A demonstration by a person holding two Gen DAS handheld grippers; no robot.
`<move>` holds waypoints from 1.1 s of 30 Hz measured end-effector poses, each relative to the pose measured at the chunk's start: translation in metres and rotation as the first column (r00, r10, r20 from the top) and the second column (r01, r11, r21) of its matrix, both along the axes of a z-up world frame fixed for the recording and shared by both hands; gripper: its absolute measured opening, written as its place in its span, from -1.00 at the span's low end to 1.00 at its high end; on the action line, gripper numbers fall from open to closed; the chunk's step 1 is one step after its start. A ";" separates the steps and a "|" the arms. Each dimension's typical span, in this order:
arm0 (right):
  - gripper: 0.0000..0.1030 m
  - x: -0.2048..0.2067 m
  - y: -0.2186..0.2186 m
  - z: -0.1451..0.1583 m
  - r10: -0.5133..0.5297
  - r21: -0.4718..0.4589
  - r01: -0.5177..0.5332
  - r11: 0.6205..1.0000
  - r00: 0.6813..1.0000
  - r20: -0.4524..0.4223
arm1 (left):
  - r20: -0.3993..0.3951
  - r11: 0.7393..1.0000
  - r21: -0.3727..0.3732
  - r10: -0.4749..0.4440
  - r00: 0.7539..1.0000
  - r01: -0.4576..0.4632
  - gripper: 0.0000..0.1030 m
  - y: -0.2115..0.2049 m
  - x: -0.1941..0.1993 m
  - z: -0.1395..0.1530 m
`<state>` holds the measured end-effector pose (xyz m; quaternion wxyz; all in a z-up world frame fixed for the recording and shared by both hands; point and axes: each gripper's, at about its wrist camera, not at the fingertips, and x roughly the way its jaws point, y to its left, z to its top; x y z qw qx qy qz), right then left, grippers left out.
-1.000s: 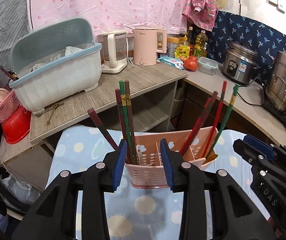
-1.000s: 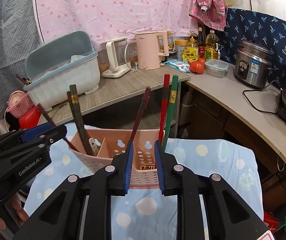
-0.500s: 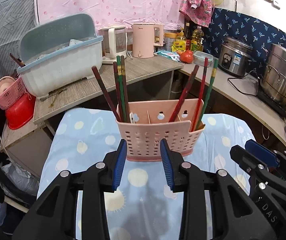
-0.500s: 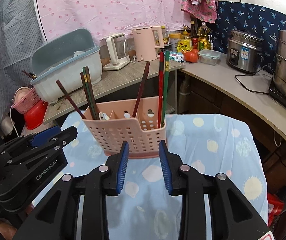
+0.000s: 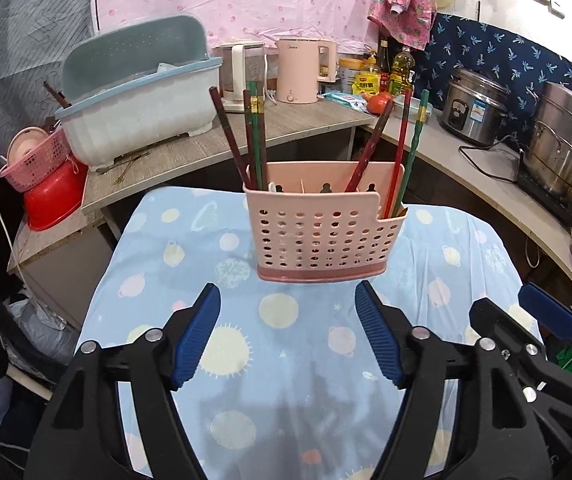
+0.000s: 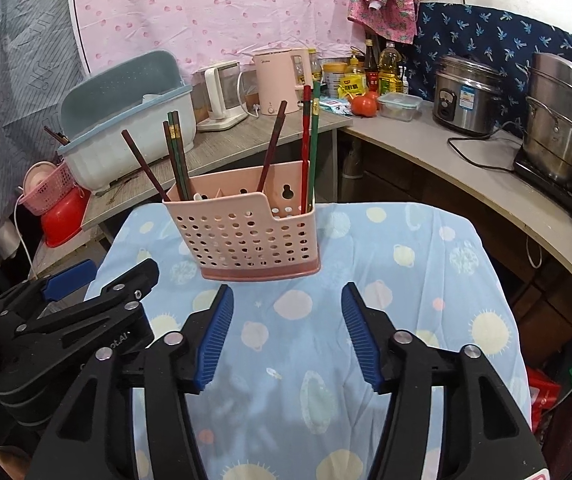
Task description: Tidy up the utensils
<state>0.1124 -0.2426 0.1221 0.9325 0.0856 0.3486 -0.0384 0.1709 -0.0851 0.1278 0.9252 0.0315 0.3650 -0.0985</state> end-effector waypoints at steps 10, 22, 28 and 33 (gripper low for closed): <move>0.28 -0.015 0.001 -0.007 -0.032 -0.035 0.033 0.999 0.999 0.008 | -0.002 0.998 0.033 0.048 0.999 -0.048 0.72 0.008 -0.012 -0.009; 0.69 -0.020 -0.005 -0.011 -0.054 -0.007 0.054 0.999 0.998 0.012 | -0.010 0.997 0.056 0.062 0.998 -0.061 0.75 0.009 -0.014 -0.013; 0.88 -0.020 -0.005 -0.011 -0.059 -0.023 0.059 0.998 0.998 0.020 | -0.010 0.995 0.057 0.079 0.997 -0.078 0.79 0.010 -0.014 -0.014; 0.88 -0.020 -0.005 -0.011 -0.058 -0.031 0.059 0.998 0.998 0.018 | -0.012 0.994 0.069 0.081 0.997 -0.080 0.82 0.010 -0.013 -0.016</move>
